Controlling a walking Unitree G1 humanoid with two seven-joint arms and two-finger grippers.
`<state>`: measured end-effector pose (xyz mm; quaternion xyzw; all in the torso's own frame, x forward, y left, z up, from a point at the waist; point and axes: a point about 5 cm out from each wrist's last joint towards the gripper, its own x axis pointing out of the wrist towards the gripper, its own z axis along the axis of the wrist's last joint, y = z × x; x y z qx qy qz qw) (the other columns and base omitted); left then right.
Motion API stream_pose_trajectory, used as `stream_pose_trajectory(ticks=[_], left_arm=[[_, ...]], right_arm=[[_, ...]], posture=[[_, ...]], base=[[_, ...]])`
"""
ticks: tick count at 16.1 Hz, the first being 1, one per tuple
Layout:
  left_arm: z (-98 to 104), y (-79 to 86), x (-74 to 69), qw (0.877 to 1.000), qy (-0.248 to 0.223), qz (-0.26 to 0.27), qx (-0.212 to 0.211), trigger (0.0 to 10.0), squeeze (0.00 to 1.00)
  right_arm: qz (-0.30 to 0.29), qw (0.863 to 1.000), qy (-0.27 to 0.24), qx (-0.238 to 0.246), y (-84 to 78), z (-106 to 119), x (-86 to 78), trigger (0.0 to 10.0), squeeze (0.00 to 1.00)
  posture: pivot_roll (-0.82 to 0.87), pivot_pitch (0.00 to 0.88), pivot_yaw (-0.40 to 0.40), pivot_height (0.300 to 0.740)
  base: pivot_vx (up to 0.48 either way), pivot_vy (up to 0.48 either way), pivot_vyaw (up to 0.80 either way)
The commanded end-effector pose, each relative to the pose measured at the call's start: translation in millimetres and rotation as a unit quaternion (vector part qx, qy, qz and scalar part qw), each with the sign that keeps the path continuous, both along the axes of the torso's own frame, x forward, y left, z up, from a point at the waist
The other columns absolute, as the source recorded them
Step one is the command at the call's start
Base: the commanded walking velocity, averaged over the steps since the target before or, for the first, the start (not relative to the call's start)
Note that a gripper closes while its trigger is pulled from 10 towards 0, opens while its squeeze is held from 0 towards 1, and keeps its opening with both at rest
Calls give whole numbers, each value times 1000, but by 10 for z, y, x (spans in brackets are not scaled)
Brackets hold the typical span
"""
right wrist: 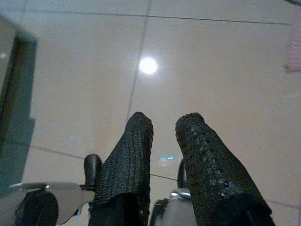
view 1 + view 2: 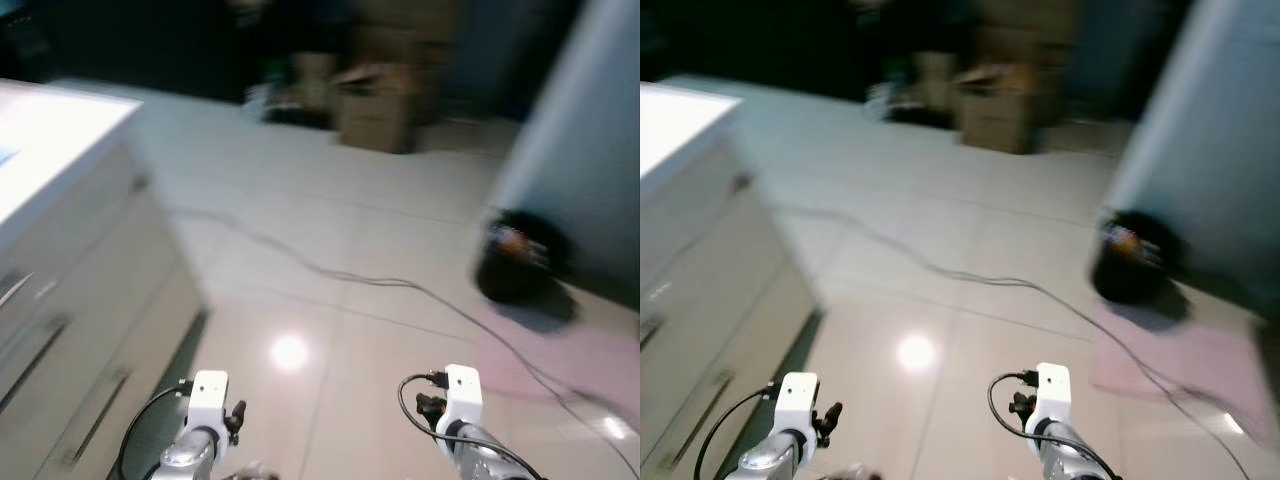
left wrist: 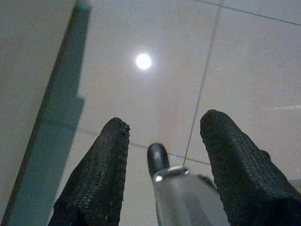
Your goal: Kitchen organization
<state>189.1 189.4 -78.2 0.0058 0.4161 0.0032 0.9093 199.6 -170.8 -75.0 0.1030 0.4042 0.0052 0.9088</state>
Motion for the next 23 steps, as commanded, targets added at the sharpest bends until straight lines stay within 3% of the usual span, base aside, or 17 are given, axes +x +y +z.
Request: stream_pose_trajectory(ticks=[1,11,23], left_arm=[[-22,28,-49,1000,7,8,-2,10000,0],[-10,-16,-15,1000,0,11,-9,10000,0],[-31,-25,-63,1000,2,7,-6,10000,0]], right_arm=[[-2,1000,-7,-3,1,13,20,10000,0],[6,1000,-9,4,25,21,36,10000,0],[14,1000,7,0,-35,-32,-76,10000,0]], posture=[[34,35,21,740],[33,52,17,740],[25,42,14,740]], base=[[0,0,800],[0,0,800],[0,0,800]])
